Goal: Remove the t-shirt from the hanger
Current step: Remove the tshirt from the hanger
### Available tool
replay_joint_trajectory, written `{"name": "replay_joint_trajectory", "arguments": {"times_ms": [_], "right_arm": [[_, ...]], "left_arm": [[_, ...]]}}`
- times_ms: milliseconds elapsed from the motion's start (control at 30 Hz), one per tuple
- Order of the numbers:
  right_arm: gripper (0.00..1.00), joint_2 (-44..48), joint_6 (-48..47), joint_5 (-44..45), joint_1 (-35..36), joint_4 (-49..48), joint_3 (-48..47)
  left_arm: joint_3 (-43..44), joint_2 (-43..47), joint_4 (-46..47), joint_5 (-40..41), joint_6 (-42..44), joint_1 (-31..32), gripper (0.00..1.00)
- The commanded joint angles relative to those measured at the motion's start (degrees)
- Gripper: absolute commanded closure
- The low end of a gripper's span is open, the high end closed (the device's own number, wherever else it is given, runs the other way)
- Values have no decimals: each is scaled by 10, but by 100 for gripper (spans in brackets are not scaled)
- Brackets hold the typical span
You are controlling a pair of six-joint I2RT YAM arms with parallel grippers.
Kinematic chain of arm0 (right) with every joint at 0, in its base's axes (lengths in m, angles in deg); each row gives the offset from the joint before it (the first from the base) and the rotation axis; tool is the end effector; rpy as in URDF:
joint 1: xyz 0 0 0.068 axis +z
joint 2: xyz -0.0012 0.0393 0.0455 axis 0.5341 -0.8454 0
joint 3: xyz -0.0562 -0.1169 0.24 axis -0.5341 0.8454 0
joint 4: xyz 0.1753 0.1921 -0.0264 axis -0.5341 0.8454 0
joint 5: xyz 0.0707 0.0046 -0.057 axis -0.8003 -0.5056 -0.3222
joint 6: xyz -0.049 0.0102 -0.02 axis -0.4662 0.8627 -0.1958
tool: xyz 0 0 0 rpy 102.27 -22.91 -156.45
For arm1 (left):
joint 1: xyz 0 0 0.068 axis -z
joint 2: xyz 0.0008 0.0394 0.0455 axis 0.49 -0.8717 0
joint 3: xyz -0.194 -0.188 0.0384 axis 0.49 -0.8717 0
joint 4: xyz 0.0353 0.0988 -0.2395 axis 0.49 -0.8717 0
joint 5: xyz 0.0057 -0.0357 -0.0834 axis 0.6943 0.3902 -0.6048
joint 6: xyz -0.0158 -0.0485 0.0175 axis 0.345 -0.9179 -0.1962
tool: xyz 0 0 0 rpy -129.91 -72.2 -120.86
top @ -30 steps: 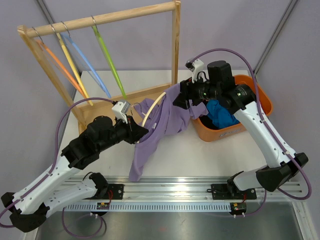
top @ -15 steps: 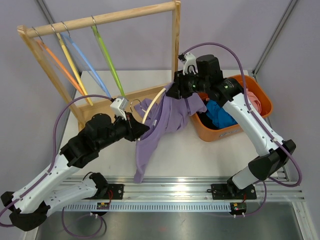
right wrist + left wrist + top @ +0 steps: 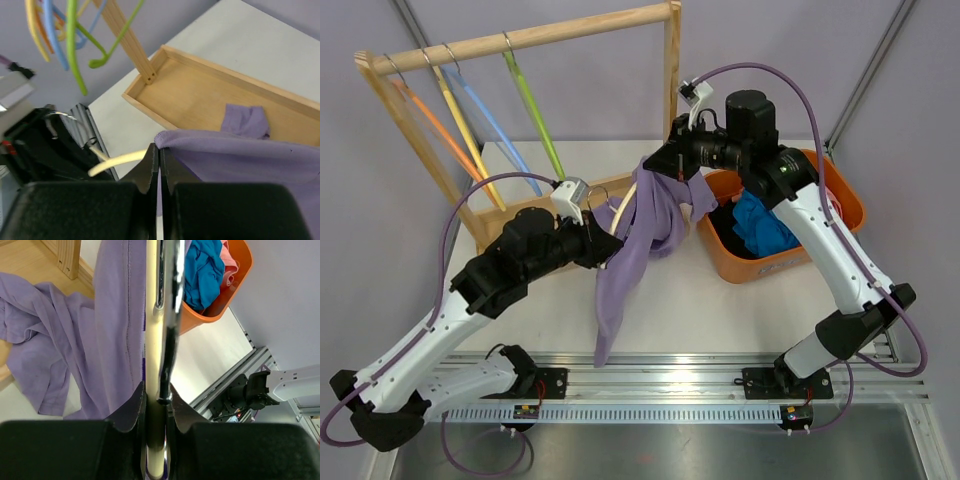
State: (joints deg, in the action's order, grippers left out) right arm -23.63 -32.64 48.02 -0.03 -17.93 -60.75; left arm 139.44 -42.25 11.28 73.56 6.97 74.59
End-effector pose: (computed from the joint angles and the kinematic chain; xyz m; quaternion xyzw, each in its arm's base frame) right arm 0.2713 0.1922 0.4786 -0.3022 0.7274 0.4021 0.4668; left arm 0.1286 -0.1316 0.3909 0.1110 0.8051 -0.3722 0.4483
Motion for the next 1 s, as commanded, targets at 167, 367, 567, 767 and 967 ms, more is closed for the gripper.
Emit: {"name": "replay_joint_trajectory", "arguments": {"times_ms": [167, 367, 567, 767, 967], "right_arm": [[100, 32, 32, -141, 12, -118, -40], [100, 31, 28, -207, 34, -97, -50], [100, -1, -161, -200, 84, 98, -49], [100, 12, -324, -139, 84, 198, -43], [99, 9, -432, -56, 84, 281, -37]], "left_arm": [[50, -32, 14, -71, 40, -34, 100], [52, -31, 26, -107, 65, -48, 100], [51, -24, 67, -170, 117, -49, 100], [58, -3, 38, -183, 148, -50, 100], [55, 26, 22, -192, 169, -51, 100]]}}
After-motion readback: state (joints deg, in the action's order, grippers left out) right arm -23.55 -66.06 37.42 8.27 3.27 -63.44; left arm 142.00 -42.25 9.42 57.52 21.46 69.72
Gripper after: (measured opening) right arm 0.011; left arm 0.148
